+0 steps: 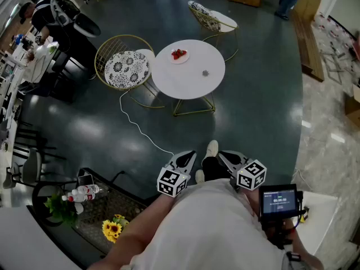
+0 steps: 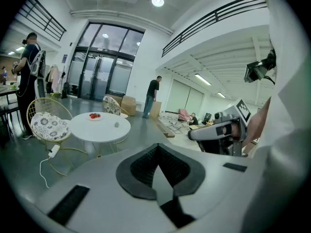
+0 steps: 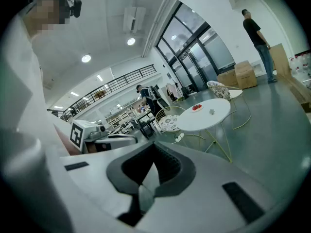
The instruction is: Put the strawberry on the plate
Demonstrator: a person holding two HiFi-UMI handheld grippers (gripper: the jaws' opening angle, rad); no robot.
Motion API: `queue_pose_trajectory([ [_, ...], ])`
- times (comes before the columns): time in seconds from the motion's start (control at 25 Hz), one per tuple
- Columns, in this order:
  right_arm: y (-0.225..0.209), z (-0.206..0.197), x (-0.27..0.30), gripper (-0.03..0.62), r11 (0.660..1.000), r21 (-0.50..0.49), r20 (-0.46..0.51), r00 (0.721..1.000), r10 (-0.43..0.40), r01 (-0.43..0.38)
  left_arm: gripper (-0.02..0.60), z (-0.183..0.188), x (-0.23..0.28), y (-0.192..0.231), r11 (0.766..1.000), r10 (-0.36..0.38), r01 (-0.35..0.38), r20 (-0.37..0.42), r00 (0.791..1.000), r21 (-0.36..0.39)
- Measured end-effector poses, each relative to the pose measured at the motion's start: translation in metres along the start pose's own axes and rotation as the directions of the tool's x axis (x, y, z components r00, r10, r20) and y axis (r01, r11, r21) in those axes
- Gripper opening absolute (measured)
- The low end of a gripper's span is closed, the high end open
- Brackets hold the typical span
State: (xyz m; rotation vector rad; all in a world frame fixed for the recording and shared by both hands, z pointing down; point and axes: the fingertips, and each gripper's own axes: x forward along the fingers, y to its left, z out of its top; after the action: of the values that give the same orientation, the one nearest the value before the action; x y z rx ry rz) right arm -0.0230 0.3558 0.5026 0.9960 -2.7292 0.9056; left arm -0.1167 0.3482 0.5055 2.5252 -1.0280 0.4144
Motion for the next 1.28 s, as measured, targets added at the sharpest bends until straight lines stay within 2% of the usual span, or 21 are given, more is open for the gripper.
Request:
queue_pose_trajectory([
  [0.32, -0.004, 0.014, -0.033, 0.008, 0.999, -0.016, 0.058, 0.998, -0.03, 0.031, 0.006, 0.01, 0.001, -0.023, 1.0, -0.01, 0.01, 0.024, 1.0, 0.014],
  [0.6, -0.017, 0.037, -0.014, 0.008, 0.996, -0.069, 0.063, 0.997, -0.047, 0.051, 0.006, 0.028, 0.001, -0.002, 1.0, 0.01, -0.012, 0.073, 0.997, 0.022],
  [0.92, -0.018, 0.034, -0.012, 0.008, 0.996, -0.065, 0.029, 0.998, -0.064, 0.066, 0.006, 0.017, -0.004, 0.004, 0.999, 0.03, -0.028, 0.059, 0.998, -0.023],
  [1.28, -0.005, 0.03, -0.008, 0.008, 0.995, -0.078, 0.023, 0.997, -0.068, 0.069, 0.006, 0.01, -0.016, 0.006, 0.999, 0.026, -0.024, 0.065, 0.998, -0.025],
])
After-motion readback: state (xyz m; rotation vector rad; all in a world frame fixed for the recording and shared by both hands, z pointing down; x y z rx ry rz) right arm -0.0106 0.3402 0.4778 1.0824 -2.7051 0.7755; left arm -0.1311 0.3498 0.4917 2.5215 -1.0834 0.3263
